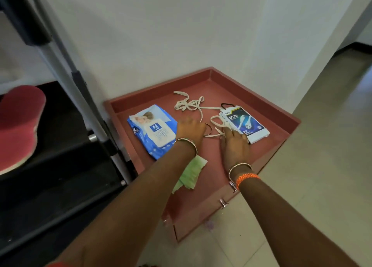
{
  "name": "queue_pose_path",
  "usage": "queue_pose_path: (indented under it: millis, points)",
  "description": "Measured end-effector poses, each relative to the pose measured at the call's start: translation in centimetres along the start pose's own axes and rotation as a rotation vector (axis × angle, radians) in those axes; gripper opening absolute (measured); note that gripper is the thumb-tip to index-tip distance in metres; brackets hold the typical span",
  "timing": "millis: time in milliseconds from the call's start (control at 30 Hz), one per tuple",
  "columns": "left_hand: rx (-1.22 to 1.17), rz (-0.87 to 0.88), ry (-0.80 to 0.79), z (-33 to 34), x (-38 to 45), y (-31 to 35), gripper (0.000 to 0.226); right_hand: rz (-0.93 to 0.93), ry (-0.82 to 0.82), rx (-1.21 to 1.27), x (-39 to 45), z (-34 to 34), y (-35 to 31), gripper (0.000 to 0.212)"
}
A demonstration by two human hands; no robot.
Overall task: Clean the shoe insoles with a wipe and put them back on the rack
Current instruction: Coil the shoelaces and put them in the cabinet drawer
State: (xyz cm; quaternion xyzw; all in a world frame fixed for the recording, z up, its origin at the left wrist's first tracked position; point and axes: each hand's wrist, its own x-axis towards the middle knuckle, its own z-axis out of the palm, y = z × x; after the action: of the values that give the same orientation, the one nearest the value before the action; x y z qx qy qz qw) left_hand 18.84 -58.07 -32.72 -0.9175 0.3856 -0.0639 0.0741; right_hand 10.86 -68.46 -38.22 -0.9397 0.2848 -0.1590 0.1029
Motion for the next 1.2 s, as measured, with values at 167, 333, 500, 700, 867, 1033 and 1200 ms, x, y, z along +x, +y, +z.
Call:
queue_pose_path:
  millis: [167,333,500,700,867,1033,1200]
  points:
    - [-0.078,0.053,0.066,-1.8,-3.5,-1.0,0.025,0.010,0.028,0.075,-0.9,-1.2,-1.6,0.052]
    - [-0.341,0.262,0.063,-4.9,-11.9,-3.7,0.045,0.101,0.049,0.157,-3.3,-5.3,-4.7,0.064]
    - [-0.602,0.206,0.060,-6.3,-23.3,-8.2,0.052,-0.225,0.259,0.405,-11.2,-11.9,-13.2,0.032]
    - [-0.767,-0.280,-0.011,-3.5,-39.4,-13.9,0.038,-0.708,-0.311,0.358,-25.9,-11.9,-24.1,0.015]
    - [-0.773,-0.672,-0.202,3.2,-53.6,-18.9,0.031,-0.996,-0.642,0.149,-33.5,-5.9,-33.5,0.016]
    - [-0.957,-0.979,-0.522,13.7,-63.3,-21.5,0.024,-1.273,-0.789,-0.074,-40.4,1.6,-41.3,0.018]
    - [-0.985,-1.215,-0.654,22.9,-71.0,-21.9,0.039,-1.565,-0.941,-0.302,-47.0,10.9,-45.2,0.024]
